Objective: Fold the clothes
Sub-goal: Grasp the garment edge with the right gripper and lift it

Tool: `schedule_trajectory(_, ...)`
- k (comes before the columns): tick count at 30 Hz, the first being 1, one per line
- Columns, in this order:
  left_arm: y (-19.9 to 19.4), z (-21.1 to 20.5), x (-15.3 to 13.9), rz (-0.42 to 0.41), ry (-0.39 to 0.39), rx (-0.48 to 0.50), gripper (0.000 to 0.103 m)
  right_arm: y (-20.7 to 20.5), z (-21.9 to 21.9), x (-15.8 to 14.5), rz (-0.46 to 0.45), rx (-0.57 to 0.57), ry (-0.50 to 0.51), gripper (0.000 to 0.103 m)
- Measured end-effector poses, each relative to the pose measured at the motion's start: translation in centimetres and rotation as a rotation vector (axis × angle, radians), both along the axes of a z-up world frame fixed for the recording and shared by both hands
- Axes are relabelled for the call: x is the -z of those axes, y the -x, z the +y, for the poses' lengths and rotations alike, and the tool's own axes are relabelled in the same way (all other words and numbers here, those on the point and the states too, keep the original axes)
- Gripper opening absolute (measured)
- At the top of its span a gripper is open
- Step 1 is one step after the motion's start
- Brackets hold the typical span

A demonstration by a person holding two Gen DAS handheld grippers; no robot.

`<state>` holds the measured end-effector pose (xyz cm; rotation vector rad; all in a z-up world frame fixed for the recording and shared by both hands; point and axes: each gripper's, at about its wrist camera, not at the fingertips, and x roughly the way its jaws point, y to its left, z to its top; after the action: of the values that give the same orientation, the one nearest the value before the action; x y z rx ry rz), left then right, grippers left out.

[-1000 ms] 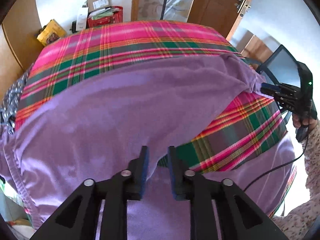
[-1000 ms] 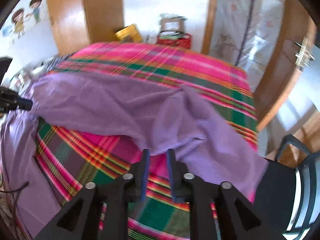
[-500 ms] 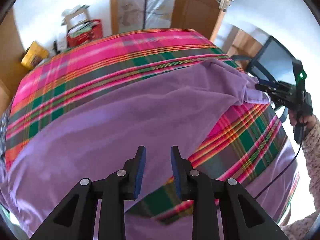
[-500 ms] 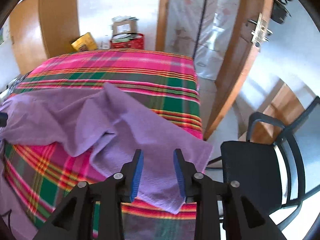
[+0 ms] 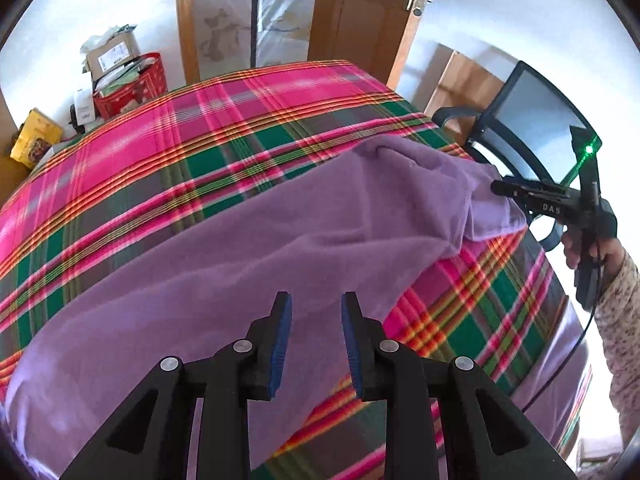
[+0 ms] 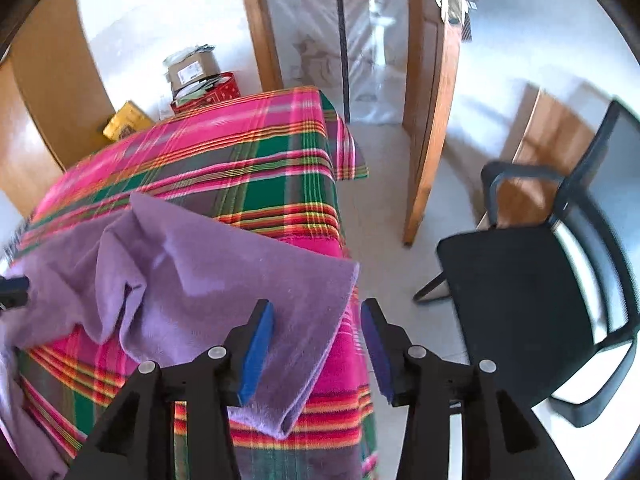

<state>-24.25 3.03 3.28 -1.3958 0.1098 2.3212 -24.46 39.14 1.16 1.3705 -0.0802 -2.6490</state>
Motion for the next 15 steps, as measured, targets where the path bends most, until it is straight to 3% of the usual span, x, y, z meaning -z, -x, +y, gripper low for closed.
schedule_trajectory(5,1.4,1.1,0.8,-0.023,-0.002,-0.014,0.026,1.0,0.6,0.7,-0.016,0.016,0.081,0.045)
schedule_trajectory(7,1.8,1.4,1.2,-0.031,0.005,-0.018,0.027,1.2,0.5,0.8,-0.003,0.014,0.076,0.020)
schedule_trajectory(9,2.1,1.6,1.5,-0.036,0.010,-0.022,0.026,1.3,0.1,0.5,0.019,-0.011,0.058,0.010)
schedule_trajectory(15,3.0,2.2,2.0,-0.047,0.019,-0.020,0.027,2.4,1.0,-1.5,0.105,0.018,-0.018,0.008)
